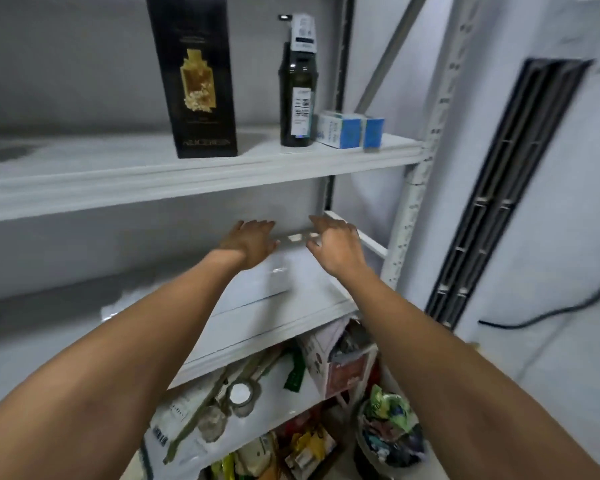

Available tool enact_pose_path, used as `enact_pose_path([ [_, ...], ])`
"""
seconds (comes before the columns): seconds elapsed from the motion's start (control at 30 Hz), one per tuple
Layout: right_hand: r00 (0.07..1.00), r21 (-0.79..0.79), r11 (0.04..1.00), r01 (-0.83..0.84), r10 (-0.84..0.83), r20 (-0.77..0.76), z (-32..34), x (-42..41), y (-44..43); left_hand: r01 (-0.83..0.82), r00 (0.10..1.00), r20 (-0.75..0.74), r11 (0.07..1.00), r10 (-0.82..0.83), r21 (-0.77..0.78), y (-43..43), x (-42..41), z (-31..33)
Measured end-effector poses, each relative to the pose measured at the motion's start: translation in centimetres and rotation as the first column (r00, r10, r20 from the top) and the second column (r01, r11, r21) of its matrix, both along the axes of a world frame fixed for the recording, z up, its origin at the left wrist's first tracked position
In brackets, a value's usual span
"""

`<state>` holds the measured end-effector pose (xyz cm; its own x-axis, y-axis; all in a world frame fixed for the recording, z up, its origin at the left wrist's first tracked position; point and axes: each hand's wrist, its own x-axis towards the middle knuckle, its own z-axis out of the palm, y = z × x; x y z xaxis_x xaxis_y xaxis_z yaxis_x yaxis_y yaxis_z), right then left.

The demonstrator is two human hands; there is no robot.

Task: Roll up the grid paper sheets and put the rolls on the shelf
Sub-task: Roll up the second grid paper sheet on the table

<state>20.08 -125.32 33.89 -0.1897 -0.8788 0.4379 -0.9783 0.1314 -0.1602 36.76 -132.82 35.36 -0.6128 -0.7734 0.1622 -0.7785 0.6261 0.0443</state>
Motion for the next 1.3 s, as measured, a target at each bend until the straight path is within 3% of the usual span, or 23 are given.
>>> enact_pose_path([
  [0.17,0.961,0.009,0.961,0.276,-0.276,-0.001,1.1,-1.0,9.4,0.245,0.967,-0.067,0.969,-0.246,-0.022,4.7,-2.5,1.2],
  [0.33,0.863,0.004,0.863,0.504,-0.504,0.0,2.3,-3.3,20.7,0.467,0.88,-0.068,0.882,-0.47,-0.063,12.1,-8.3,2.7],
  [0.47,0.741,-0.029,0.741,0.671,-0.672,0.007,3.1,-4.2,31.0,0.628,0.767,-0.111,0.775,-0.632,-0.076,21.0,-13.3,3.4],
  [0.67,0.447,-0.021,0.447,0.894,-0.894,-0.034,3.6,-1.5,48.9,0.828,0.54,-0.153,0.555,-0.827,-0.076,37.2,-15.6,3.3],
  [0.77,0.304,-0.014,0.306,0.952,-0.95,-0.069,3.5,2.7,57.0,0.883,0.439,-0.15,0.456,-0.886,-0.11,44.9,-14.1,3.4],
  [1.13,-0.027,0.004,-0.028,1.0,-0.997,-0.075,4.2,23.0,81.7,0.988,0.099,-0.151,0.116,-0.984,-0.107,71.6,-2.7,4.7],
  [1.3,-0.236,-0.005,-0.236,0.972,-0.971,-0.035,5.1,32.1,92.8,0.984,-0.136,-0.131,-0.119,-0.982,-0.134,86.1,2.8,4.4],
])
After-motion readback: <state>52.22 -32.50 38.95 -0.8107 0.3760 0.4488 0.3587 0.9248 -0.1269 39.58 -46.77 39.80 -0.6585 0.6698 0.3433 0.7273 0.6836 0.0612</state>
